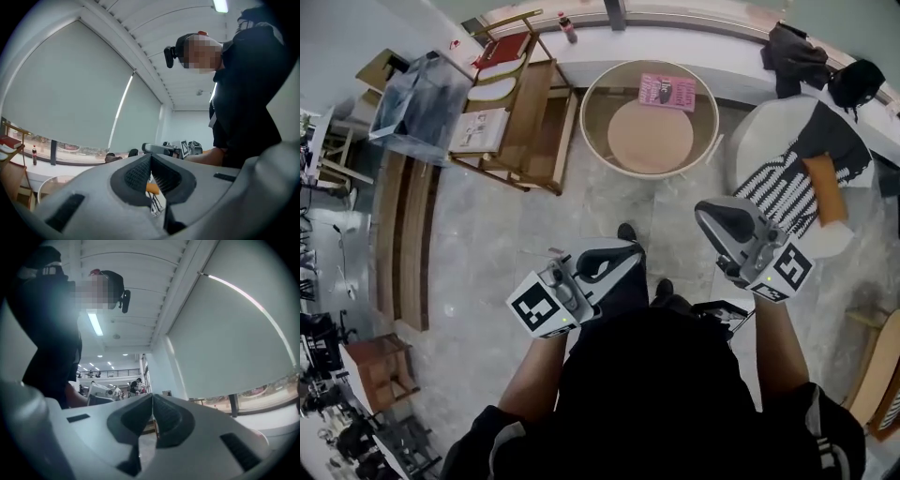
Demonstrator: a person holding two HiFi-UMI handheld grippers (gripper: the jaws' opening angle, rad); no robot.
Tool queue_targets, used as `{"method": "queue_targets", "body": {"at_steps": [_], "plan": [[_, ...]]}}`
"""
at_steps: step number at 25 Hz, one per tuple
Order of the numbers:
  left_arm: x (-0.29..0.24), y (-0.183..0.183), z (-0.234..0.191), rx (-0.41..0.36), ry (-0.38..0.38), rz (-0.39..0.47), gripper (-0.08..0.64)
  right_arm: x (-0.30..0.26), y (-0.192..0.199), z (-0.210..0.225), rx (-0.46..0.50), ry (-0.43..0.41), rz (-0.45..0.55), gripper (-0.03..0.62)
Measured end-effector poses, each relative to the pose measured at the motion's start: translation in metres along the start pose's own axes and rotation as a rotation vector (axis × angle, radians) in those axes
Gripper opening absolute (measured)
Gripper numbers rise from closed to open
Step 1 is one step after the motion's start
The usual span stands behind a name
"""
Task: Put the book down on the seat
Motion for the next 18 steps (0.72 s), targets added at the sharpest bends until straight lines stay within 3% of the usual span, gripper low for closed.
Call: {"method": "queue_targets", "body": {"at_steps": [4,8,13,18], "plan": [[-0.005,0.013,-0.04,0.093,0.088,0.002,0.023,-0.038,0.001,0.016,0.042,-0.059,-0.051,0.028],[-0.019,-0.003,-0.111,0.086,0.135,0.046,0.023,-0.078,-0.008,0.057,0.054,0.056,-0.122,0.028],[-0.019,-0.034,-0.19,0.054,0.23,0.111,0.023,-0.126,-0.023,0.087,0.04,-0.009,-0.168,0.029],[-0.017,-0.035,-0.265,0.1,0.326,0.137,0.025,-0.17,-0.024,0.122,0.053,0.078,-0.179,0.029]]}}
Point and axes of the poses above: the fingertips, and each gripper's own axes: x backward along the fingers, z to its right, y out of its underside, the point moved 10 cm from there along x, backward along the fingers, and after that the axes turned 12 degrees about y, right-handed, at the moved point
